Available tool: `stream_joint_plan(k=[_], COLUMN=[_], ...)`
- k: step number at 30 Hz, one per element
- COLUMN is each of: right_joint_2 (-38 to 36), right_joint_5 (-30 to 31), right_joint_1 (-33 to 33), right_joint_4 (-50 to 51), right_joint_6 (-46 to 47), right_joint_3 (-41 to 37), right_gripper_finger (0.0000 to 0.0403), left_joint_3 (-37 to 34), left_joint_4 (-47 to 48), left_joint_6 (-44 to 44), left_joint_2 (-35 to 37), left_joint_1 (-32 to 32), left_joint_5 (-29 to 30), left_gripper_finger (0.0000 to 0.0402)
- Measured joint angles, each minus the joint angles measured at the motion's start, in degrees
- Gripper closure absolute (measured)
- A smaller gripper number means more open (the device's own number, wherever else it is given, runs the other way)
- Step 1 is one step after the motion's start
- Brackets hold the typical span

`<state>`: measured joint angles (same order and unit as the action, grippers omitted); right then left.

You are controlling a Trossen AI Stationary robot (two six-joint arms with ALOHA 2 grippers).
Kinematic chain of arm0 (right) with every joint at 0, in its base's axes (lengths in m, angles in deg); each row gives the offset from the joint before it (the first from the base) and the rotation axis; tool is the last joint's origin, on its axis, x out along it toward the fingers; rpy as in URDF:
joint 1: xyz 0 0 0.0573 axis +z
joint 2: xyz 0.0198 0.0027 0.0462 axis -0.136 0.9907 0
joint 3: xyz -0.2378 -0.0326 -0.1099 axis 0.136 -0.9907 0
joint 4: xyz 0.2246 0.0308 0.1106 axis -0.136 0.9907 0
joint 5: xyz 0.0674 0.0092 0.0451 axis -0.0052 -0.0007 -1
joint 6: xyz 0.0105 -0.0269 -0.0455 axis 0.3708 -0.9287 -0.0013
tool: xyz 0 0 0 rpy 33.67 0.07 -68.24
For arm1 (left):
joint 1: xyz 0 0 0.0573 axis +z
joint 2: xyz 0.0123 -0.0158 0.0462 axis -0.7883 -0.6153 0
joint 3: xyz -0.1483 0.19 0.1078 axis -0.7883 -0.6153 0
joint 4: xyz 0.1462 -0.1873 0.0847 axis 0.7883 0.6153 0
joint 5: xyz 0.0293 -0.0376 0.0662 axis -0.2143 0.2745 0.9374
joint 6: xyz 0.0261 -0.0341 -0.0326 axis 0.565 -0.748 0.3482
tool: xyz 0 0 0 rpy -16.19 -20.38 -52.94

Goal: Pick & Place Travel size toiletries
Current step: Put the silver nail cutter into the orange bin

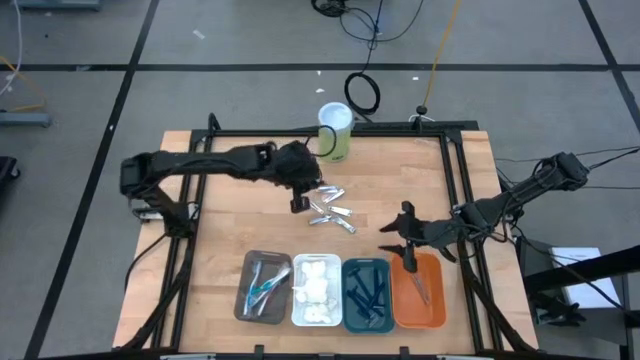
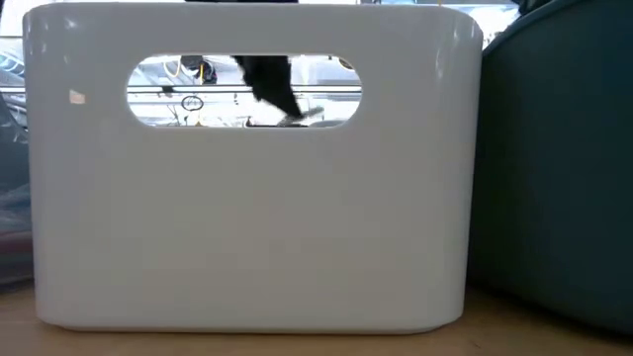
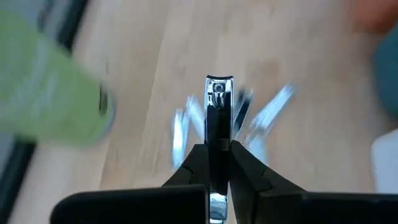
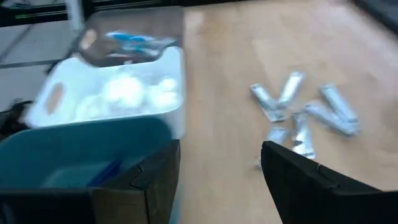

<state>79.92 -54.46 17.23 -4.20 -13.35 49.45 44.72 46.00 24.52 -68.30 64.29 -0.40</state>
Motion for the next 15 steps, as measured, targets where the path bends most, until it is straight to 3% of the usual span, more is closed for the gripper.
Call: stream_joint_plan(k=[7, 11, 15], right_joint_2=[1.09, 2.54, 4.97], right_joint_5=[2.57, 2.42, 2.35], right_joint_1=[-4.65, -8.93, -12.97], right_joint_4=[-7.19, -22.9, -45.1], right_joint_6=[-2.6, -7.33, -12.66], right_joint_3=[-3.5, -8.9, -14.63], right_gripper_finger=[0.019, 0.019, 0.019], left_joint_3=[-9.31, -17.33, -24.17], left_joint_4=[-21.66, -43.92, -64.09], left_joint_6=[-1.39, -1.65, 0.37], left_joint_2=[3.42, 3.27, 2.65], left_joint_1=[-6.66, -8.83, -10.69], left_joint_5=[0.17, 0.53, -0.62], left_gripper_finger=[0.0387, 0.0387, 0.0387])
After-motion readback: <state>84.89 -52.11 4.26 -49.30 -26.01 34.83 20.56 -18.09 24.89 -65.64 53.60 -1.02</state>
